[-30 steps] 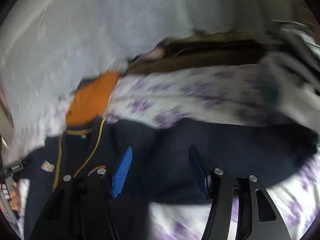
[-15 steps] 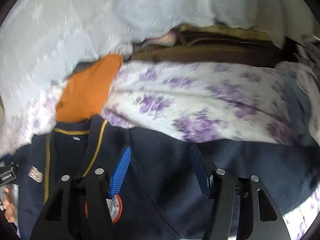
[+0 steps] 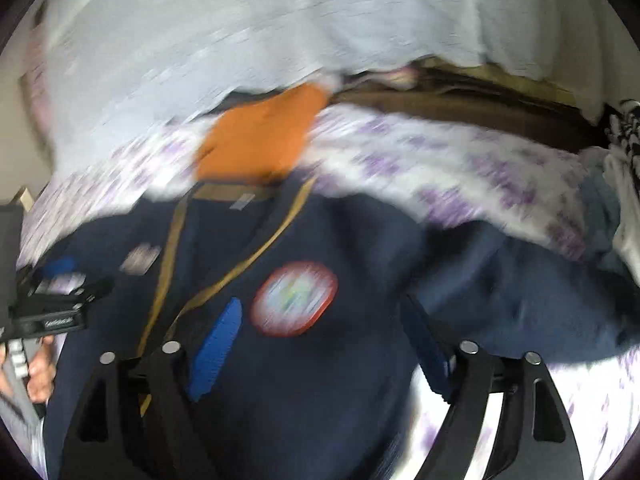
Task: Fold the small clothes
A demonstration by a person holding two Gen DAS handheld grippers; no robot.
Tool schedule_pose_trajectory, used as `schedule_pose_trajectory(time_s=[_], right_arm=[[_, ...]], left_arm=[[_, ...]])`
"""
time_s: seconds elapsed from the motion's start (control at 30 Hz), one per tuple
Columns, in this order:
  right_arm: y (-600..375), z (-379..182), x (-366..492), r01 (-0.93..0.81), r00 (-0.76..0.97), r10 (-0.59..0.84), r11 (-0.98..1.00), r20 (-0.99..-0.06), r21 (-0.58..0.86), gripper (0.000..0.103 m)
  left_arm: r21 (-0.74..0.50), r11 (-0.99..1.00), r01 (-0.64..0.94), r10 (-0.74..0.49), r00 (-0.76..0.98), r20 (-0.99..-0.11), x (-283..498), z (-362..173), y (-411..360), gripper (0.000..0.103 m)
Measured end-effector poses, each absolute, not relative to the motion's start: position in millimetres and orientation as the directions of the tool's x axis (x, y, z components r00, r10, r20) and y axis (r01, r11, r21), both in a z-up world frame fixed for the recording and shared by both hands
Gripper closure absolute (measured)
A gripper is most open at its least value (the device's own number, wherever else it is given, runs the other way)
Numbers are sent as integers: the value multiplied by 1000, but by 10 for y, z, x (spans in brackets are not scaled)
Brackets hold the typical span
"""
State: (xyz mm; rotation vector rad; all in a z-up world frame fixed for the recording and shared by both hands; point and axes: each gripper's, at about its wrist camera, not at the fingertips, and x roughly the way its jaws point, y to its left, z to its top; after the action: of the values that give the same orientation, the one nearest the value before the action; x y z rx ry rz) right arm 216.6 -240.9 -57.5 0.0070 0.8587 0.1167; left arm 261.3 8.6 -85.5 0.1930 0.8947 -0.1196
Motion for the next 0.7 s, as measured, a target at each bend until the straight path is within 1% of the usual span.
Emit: schedule_pose_trajectory(time_s=[0.03, 0.07, 0.13, 0.17, 0.2, 0.27, 0.33, 0.37, 0.4, 0.47, 0.53, 0.57, 0.6, 0.63, 0.7], right_arm=[[-2286, -727, 2056, -134, 602, 99, 991, -792, 22, 20], [-2209, -861, 1980, -154, 572, 73, 988, -817, -19, 17], [-2138, -885, 1769, -145, 623, 8, 984, -782, -105, 16], [-2157, -823, 1693, -117, 619, -14, 987, -786, -110, 16], [-2185, -763, 1618, -98, 628, -14, 990, -778, -97, 16], [-2269, -642, 1308, -101, 673, 55, 995, -738, -18, 16], [-2272, -746, 1042, -133, 635, 95, 991, -766, 13, 16], [-2244, -843, 957, -149, 612, 98, 989, -785, 7, 15], [-2263, -895, 839, -149, 617, 86, 989, -782, -8, 15], [-2408, -762, 766, -124, 635, 137, 989, -760, 75, 15], [-2740, -597, 720, -62, 690, 184, 979, -700, 196, 15], [-2900, -536, 740, -22, 707, 180, 972, -684, 233, 17], [-3159, -476, 791, 43, 731, 164, 958, -662, 284, 23], [-3353, -449, 835, 98, 745, 145, 942, -651, 322, 28], [-3824, -450, 952, 242, 760, 88, 881, -643, 406, 50]], left_arm=[[146, 969, 200, -6, 610, -793, 2505, -914, 37, 4], [185, 962, 201, 24, 613, -790, 2402, -966, -2, 4], [252, 951, 178, 76, 657, -750, 2165, -955, -44, 4], [264, 948, 176, 85, 660, -746, 2080, -930, -57, 4], [253, 952, 171, 80, 661, -746, 1974, -904, -38, 4], [218, 961, 170, 52, 662, -748, 1763, -880, 21, 4], [188, 961, 203, 9, 657, -754, 1505, -875, 51, 4], [185, 956, 230, -10, 652, -758, 1383, -902, 47, 4], [192, 951, 243, -12, 647, -762, 1313, -919, 23, 4], [231, 943, 240, 21, 649, -761, 1216, -970, -18, 4], [232, 948, 217, 34, 656, -754, 1142, -911, -20, 4], [235, 949, 209, 40, 661, -749, 1118, -869, -17, 4], [239, 950, 200, 46, 669, -742, 1110, -826, -17, 4], [243, 952, 188, 53, 679, -733, 1118, -767, -20, 4], [243, 955, 169, 59, 695, -716, 1183, -623, -67, 4]])
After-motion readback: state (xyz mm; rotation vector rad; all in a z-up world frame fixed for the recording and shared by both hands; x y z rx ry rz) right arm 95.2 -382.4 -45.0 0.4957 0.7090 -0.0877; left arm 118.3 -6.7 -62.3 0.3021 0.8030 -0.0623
